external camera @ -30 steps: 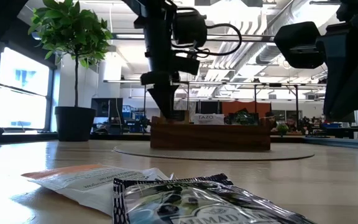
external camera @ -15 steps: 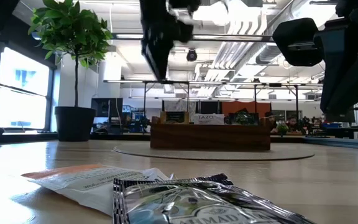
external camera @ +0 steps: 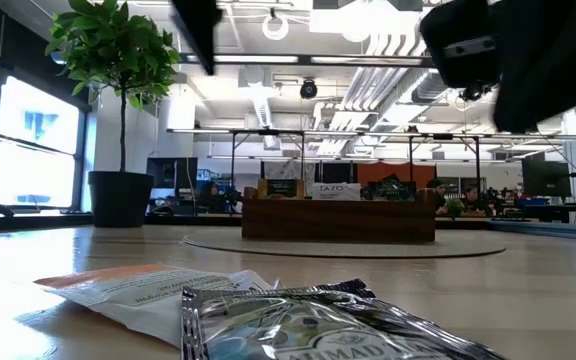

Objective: Pick & Place Tea
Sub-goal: Put the purple tea bag into the right section of the wooden organizer

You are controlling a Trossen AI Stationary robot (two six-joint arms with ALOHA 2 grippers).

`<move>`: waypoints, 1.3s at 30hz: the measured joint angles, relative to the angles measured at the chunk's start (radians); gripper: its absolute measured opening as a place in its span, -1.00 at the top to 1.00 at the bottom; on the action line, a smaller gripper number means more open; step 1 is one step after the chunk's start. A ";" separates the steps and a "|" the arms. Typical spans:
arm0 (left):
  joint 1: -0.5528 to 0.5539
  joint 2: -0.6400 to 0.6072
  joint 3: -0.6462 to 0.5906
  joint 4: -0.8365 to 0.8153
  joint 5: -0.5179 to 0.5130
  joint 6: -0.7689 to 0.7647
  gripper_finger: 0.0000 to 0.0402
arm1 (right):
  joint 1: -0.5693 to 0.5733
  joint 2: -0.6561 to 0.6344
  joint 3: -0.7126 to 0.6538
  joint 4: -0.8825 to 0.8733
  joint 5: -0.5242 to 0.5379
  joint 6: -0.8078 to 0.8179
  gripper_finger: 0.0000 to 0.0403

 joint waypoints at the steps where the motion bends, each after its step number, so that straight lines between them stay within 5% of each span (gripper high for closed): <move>1: -0.028 -0.011 -0.023 -0.007 -0.001 -0.034 0.11 | -0.008 0.000 0.000 0.011 -0.007 0.016 0.94; 9: -0.211 -0.141 -0.316 0.178 -0.054 -0.306 0.11 | -0.095 0.076 0.001 0.254 -0.175 0.061 0.71; 21: -0.362 -0.124 -0.749 1.260 0.051 -0.271 0.11 | -0.148 0.352 0.002 0.583 -0.282 0.286 0.15; 28: -0.371 -0.015 -0.766 1.402 0.107 -0.282 0.11 | -0.159 0.425 0.005 0.658 -0.286 0.329 0.13; 39: -0.382 0.180 -0.735 1.716 0.205 -0.053 0.11 | -0.180 0.430 0.004 0.677 -0.344 0.330 0.12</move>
